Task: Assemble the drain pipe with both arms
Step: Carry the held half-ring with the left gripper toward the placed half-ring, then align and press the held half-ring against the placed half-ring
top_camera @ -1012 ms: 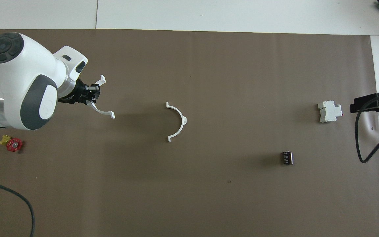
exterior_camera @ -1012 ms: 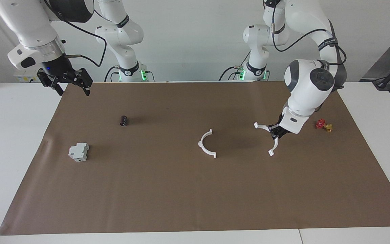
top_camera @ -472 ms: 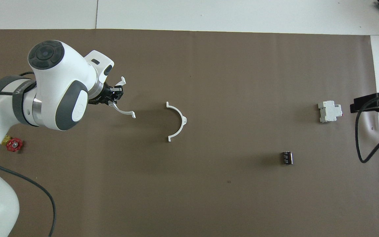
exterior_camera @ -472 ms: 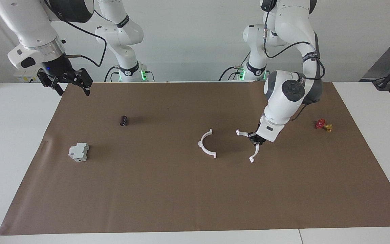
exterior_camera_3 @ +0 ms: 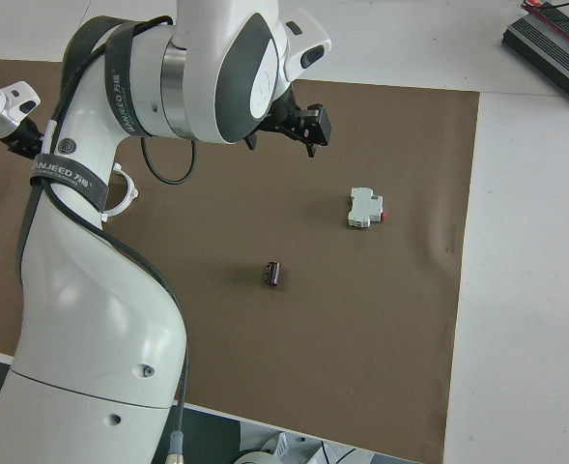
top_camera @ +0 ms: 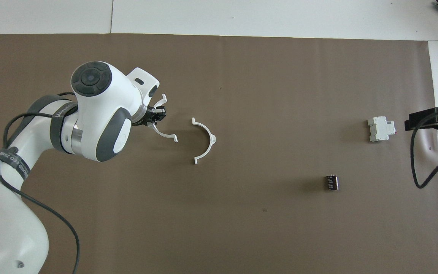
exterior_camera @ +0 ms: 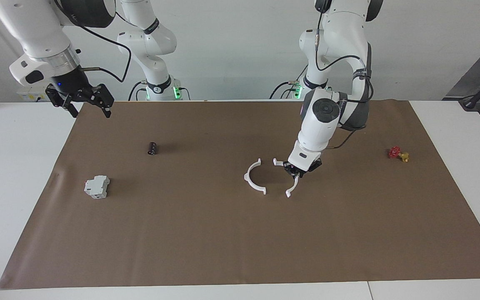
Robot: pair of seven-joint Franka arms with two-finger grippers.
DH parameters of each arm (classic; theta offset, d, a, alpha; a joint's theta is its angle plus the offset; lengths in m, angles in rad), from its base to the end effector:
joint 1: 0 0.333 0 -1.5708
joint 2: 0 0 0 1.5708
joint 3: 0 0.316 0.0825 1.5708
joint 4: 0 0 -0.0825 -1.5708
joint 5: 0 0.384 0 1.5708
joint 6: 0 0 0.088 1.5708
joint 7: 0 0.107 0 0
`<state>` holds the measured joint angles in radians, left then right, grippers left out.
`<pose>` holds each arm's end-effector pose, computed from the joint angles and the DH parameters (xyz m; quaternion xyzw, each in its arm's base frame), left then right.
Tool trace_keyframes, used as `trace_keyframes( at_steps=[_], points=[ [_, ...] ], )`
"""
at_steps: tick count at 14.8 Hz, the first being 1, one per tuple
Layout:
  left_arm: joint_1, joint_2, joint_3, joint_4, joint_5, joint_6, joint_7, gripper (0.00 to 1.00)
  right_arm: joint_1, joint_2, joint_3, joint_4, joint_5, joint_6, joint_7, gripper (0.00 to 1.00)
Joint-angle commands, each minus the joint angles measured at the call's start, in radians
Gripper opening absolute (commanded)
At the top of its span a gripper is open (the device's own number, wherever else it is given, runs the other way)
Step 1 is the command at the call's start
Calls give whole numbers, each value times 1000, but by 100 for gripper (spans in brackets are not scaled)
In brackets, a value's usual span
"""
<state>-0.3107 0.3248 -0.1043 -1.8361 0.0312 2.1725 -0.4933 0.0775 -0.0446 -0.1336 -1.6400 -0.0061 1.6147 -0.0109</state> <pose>0.5816 -0.2504 0.3561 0.9994 0.0332 0.0045 0.0063 0.5434 -0.0328 0.6199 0.9997 -0.0225 0.0094 0.0004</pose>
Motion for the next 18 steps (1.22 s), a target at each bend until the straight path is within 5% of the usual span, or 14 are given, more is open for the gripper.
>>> trace_keyframes(
  at_steps=[1, 9, 18],
  points=[
    [-7, -24, 11, -64, 47, 79, 5, 0, 1, -20, 0, -24, -15, 8, -26, 100],
    [-8, -24, -8, -68, 55, 55, 124, 0, 2, -20, 0, -24, -15, 8, -26, 100],
    [-25, -27, -32, -178, 53, 227, 18, 0, 2, -20, 0, -24, -15, 8, -26, 100]
  ],
)
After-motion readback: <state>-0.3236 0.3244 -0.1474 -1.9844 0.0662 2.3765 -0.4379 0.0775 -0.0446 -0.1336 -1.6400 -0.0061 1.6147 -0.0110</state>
